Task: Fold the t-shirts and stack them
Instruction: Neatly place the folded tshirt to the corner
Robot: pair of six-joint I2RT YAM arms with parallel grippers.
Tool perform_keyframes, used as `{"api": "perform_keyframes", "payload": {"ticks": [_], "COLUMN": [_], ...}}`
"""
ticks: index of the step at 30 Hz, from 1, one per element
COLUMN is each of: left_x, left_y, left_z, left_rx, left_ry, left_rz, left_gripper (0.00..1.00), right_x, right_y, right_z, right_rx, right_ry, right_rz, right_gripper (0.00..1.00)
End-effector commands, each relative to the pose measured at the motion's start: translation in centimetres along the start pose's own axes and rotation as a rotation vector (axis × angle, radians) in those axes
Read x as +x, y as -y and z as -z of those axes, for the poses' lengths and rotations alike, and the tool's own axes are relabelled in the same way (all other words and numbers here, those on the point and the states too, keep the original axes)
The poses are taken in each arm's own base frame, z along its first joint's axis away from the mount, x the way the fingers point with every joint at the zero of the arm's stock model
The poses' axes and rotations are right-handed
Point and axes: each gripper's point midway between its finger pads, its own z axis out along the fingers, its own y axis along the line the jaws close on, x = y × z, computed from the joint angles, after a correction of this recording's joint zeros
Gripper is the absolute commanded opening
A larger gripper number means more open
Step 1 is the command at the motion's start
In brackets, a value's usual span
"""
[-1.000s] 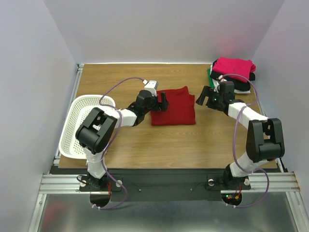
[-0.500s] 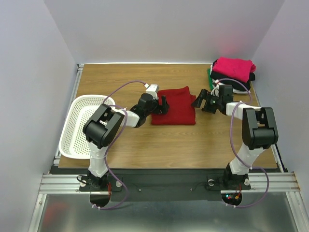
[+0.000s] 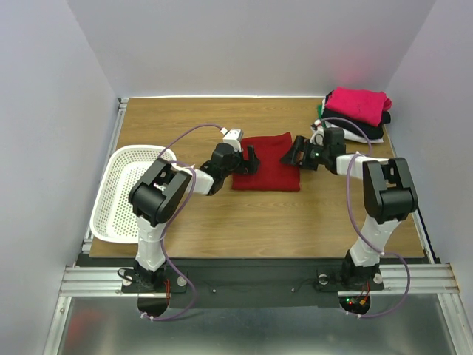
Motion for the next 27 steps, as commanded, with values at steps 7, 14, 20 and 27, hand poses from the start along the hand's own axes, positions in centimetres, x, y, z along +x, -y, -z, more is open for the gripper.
{"api": "perform_keyframes", "payload": {"ticks": [7,14,20,27], "left_x": [1.6,1.6,0.5,-3.9], "left_y": [0.4,0.9,1.5,2.2], "left_z": [0.3,0.2,0.7,3.1], "left_rx": [0.038,0.054,0.066,0.046], "left_ry": [-0.036,-0.034,-0.011,0.073], "left_rz": [0.034,0.037,0.034,-0.001], "left_gripper": [0.97,0.97,0.97,0.98], "right_x": [3.0,2.9,2.6,-0.3], "right_y": [-4.7,-4.2,-3.1,-2.8], "right_z": [-4.2,-5.6,-6.1,-5.5], "right_rx": [-0.069,-0.001,0.062,0.144], "right_ry": [-0.087,-0.070,-0.067,-0.014], "right_rz": [0.075,0.070,0.067,0.132], "right_gripper": [0.99,0.67,0.18,0.00]}}
